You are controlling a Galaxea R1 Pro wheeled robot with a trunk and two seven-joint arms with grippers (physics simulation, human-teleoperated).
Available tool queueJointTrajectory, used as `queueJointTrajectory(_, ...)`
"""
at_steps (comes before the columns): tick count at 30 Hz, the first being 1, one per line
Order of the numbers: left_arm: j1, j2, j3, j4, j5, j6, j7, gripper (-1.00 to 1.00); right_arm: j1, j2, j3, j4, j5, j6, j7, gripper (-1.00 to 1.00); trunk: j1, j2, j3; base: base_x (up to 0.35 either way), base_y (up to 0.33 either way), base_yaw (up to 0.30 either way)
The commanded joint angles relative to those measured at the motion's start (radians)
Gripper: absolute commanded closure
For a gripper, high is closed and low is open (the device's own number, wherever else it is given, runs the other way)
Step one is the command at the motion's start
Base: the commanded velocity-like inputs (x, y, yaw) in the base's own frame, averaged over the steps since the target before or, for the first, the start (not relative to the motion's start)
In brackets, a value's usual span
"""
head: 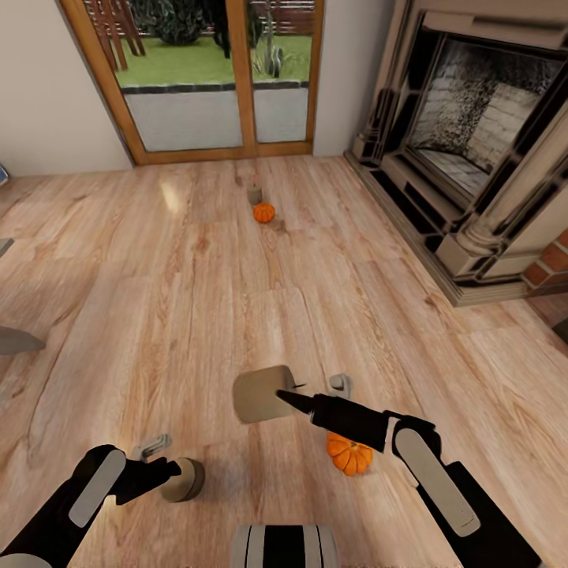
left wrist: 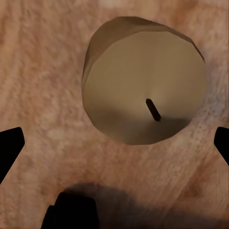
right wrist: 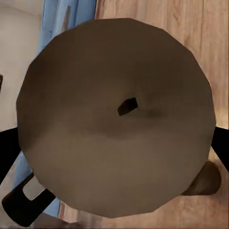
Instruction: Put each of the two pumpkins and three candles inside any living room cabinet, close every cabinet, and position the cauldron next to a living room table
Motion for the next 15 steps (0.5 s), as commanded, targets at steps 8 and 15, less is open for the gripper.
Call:
queueJointTrajectory(8,0.0,-0.001,-0.019,-0.004,0.011,0.001,0.009,-1.0,0.003,-0.008,0.0,0.007,-0.027,0.005,0.067,1.0,0.003,-0.002,-0.032,0.0,0.0,0.0)
queueJointTrajectory(15,-0.001,-0.002,-0.17,-0.007,0.009,-0.089,0.01,-1.0,0.003,-0.007,0.0,0.011,-0.028,0.005,0.068,1.0,0.004,-0.003,-0.039,0.0,0.0,0.0)
